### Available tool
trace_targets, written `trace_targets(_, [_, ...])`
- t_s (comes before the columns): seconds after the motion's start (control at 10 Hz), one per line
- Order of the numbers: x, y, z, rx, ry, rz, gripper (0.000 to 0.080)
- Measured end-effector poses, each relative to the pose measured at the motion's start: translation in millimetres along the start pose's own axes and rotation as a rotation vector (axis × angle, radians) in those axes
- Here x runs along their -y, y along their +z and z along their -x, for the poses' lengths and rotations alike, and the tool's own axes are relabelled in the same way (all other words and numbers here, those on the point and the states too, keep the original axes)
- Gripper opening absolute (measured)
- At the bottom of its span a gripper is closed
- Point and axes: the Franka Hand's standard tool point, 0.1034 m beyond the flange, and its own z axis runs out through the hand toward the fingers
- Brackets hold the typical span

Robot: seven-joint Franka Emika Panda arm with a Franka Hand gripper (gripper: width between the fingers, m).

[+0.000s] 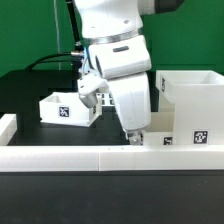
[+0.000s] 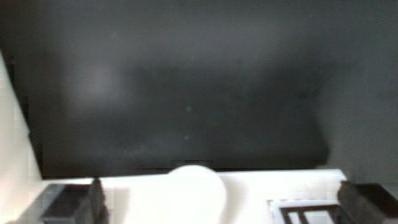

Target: Assemble drawer

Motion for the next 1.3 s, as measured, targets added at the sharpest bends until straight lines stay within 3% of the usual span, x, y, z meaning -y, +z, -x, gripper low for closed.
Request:
trace_targets(0.3, [-3.2,2.0,-27.6,-0.006,-0.035,-0.002,0.0649])
trace_targets(0.6, [-3.3,1.4,-27.4,0.002,-0.033,-0.002,0.0649])
trace_targets(0.7, [-3.1,-0.3,-18.4,0.003,-0.034,0.000,0.0649])
trace_targets(1.0, [1.2,-13.2,32.7,0.023,-0.025,0.012,0.0649])
trace_targets(1.1, [5.0,-22.2,44.3,0.036,-0.008,0.032,0.0649])
trace_targets(1.3, [21.7,-38.3,52.5,0.062,0.055,0.078,0.0649])
